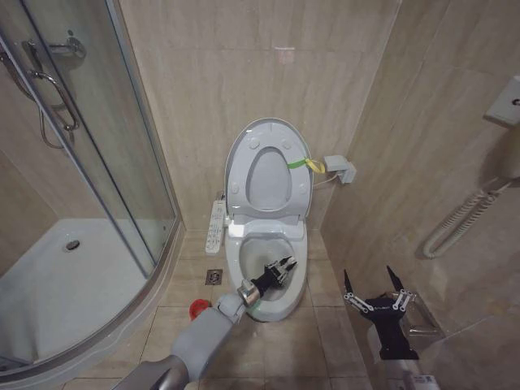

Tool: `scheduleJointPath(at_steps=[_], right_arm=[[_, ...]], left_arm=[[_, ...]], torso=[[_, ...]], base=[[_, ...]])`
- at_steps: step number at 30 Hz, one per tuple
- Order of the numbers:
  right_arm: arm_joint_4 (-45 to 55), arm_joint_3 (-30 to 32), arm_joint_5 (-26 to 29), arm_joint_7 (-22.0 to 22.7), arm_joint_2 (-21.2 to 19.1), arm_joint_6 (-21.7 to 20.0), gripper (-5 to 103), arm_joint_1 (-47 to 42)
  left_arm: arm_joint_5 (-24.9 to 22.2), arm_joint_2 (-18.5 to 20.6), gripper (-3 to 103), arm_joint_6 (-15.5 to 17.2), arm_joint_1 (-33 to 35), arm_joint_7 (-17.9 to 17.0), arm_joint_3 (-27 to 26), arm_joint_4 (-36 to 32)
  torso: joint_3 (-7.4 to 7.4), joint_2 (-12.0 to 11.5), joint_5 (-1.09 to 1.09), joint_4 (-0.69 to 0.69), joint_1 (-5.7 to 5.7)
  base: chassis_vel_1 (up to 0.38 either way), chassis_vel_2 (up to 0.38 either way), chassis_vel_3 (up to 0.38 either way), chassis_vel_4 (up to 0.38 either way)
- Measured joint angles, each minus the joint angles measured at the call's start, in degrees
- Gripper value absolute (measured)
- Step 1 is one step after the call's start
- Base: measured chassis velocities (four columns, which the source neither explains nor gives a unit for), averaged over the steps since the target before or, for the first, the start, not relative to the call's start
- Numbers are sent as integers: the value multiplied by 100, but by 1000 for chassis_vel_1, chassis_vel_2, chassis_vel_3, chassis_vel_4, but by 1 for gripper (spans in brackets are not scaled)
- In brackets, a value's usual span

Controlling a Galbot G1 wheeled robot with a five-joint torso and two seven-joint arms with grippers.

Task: Open the toilet lid, clean the toilet bowl with a toilet brush, close the toilet lid, and flush.

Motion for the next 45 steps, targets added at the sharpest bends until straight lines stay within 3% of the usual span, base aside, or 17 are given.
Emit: scheduleJointPath(at_steps=[6,12,16,23,33,45], right_arm=[[0,0,0,0,0,0,100,0],[0,0,0,0,0,0,100,0],[0,0,0,0,0,0,100,0],[0,0,0,0,0,0,100,0],[0,0,0,0,0,0,100,0],[0,0,0,0,0,0,100,0]], left_arm=[[2,120,22,12,17,-43,-35,-259],[42,407,22,321,304,-383,122,-1490],[125,482,22,483,483,-587,180,-1964],[154,479,22,412,570,-611,169,-1954],[114,553,22,25,335,-183,-9,-1172],[137,548,21,-15,264,-171,225,-1915]], torso=[[1,-1,1,1,0],[2,-1,0,1,0],[1,-1,1,1,0],[0,0,0,1,0],[1,-1,1,2,0],[1,-1,1,0,0]], base=[[0,0,0,0],[0,0,0,0],[0,0,0,0],[0,0,0,0],[0,0,0,0],[0,0,0,0]])
